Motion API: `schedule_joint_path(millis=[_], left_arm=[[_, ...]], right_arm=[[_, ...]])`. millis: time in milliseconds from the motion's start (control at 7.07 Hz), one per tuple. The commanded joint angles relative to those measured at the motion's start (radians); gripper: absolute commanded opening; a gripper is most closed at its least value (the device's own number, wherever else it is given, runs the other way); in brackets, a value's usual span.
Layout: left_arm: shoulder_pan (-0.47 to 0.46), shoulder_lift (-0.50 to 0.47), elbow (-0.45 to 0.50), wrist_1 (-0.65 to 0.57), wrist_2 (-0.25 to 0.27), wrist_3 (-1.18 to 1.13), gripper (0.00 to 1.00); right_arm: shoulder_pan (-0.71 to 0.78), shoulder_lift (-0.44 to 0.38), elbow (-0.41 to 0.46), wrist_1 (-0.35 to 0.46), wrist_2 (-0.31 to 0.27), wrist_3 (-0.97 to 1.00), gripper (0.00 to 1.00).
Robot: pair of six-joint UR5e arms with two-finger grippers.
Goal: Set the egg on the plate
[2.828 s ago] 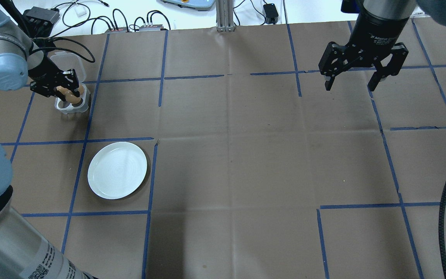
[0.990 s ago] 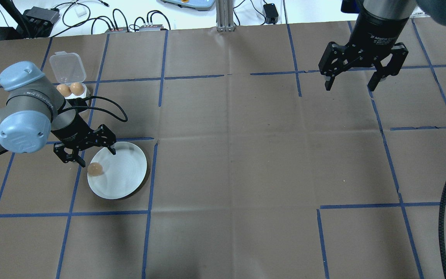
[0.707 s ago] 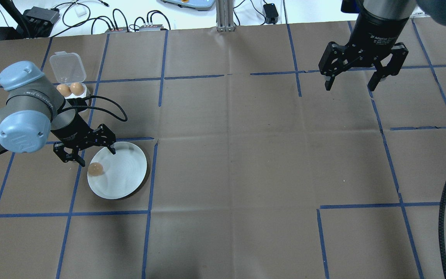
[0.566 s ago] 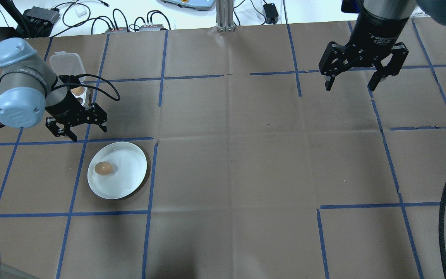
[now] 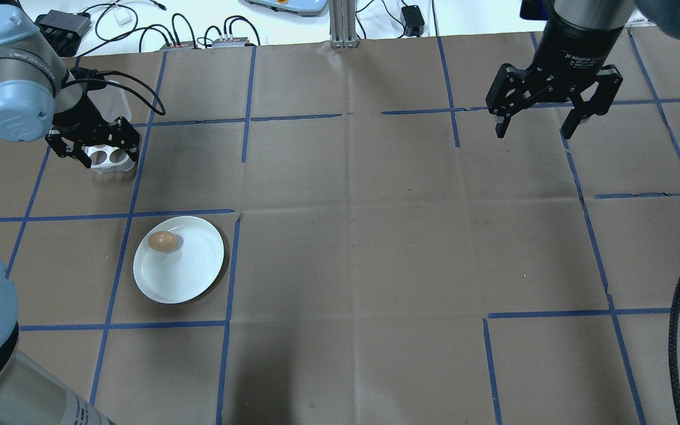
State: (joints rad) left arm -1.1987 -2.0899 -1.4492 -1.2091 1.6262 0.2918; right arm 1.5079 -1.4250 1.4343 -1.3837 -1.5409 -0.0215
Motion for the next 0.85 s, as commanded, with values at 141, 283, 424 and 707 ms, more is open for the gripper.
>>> schedule_joint_path(millis=[141,283,424,707], left_arm=[[0.017,-0.11,0.152,0.009,0.009,0.325,1.0],[0.016,-0.113,0.18,-0.012,0.02,0.386,1.0],[0.016,-0.119,0.193,-0.006,0.026,0.524,1.0],[0.028,-0.146,0.193,0.019,0.015,0.621,1.0]], right_arm=[[0.0,0.0,0.0,0.0,0.001,0.0,1.0],[0.0,0.0,0.0,0.0,0.001,0.0,1.0],[0.0,0.0,0.0,0.0,0.001,0.0,1.0],[0.0,0.0,0.0,0.0,0.001,0.0,1.0]])
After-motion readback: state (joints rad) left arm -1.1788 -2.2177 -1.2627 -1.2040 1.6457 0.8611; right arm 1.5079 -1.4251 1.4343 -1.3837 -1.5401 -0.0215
